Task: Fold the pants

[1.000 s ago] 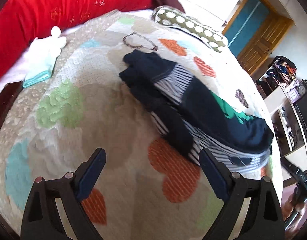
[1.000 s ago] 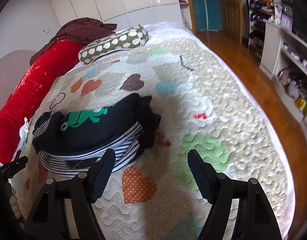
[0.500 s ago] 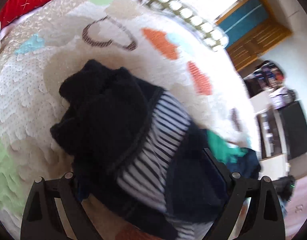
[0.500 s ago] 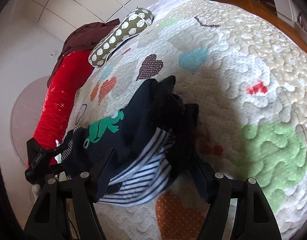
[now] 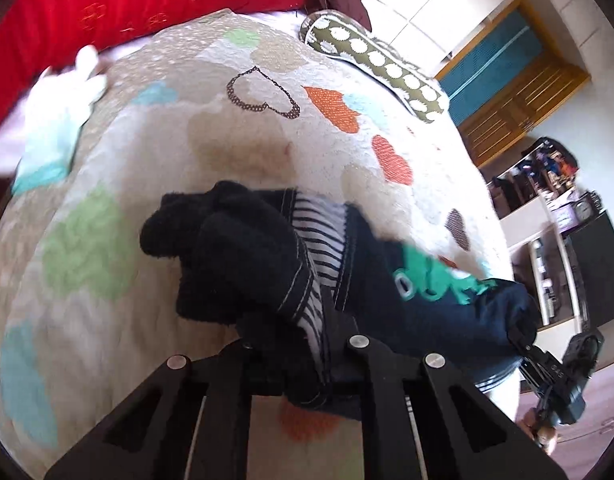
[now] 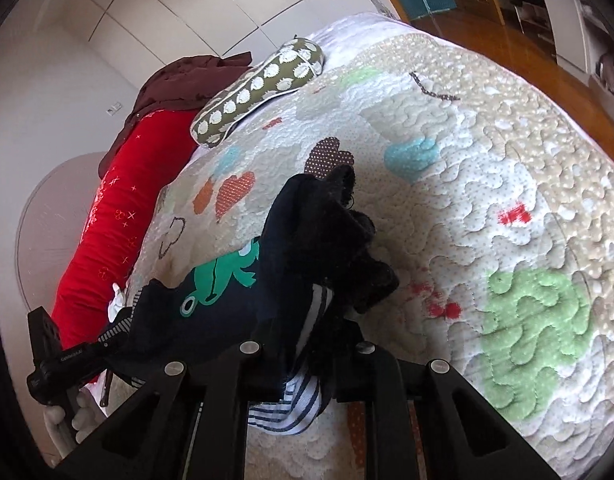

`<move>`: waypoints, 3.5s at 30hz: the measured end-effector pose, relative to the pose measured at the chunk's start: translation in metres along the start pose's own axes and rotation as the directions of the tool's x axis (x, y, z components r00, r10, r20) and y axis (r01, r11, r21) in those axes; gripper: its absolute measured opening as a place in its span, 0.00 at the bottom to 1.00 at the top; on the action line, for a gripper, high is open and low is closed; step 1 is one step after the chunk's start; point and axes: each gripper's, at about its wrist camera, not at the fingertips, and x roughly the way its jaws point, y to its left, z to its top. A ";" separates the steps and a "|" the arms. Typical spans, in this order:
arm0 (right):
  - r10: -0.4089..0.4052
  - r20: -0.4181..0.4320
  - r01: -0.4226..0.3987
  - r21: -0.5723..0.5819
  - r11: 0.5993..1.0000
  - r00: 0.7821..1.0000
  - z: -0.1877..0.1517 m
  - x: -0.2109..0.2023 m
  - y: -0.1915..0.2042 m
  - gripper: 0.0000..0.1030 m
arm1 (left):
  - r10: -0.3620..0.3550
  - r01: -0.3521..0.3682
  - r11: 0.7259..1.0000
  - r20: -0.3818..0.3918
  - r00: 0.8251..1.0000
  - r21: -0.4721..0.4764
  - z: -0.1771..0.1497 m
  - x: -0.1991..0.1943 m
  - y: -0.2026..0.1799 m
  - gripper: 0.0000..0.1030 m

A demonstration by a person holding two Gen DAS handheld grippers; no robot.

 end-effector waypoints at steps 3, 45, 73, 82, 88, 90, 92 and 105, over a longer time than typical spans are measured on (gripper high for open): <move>0.002 0.014 -0.002 -0.011 1.000 1.000 -0.011 -0.022 -0.002 0.16 | 0.000 0.000 1.000 0.008 1.000 -0.003 -0.024 -0.011 0.002 0.11; -0.476 0.224 0.522 -0.252 0.815 0.850 -0.087 -0.069 0.043 0.68 | 0.280 -0.410 0.899 0.521 0.806 0.152 -0.092 -0.133 -0.059 1.00; 0.115 -0.195 -0.100 0.081 0.992 0.974 -0.098 0.006 0.019 0.57 | 0.046 -0.050 0.999 0.198 0.979 0.017 -0.081 -0.083 0.010 1.00; 0.087 -0.102 -0.088 -0.003 0.996 0.991 -0.074 -0.002 0.043 0.06 | -0.127 0.136 0.988 0.122 0.984 -0.066 -0.081 -0.081 0.009 1.00; 0.109 -0.056 -0.112 -0.058 0.992 0.992 -0.053 -0.018 0.064 0.06 | -0.219 0.225 0.969 0.068 0.973 -0.098 -0.086 -0.073 0.000 1.00; 0.111 -0.053 -0.114 -0.063 0.991 0.992 -0.049 -0.019 0.067 0.06 | -0.250 0.254 0.961 0.047 0.967 -0.110 -0.088 -0.069 -0.003 1.00; 0.113 -0.052 -0.117 -0.065 0.991 0.992 -0.046 -0.020 0.071 0.06 | -0.294 0.294 0.948 0.020 0.956 -0.125 -0.091 -0.064 -0.009 1.00; 0.110 -0.047 -0.113 -0.059 0.992 0.993 -0.047 -0.030 0.066 0.06 | -0.407 0.393 0.907 -0.074 0.910 -0.150 -0.087 -0.014 -0.034 1.00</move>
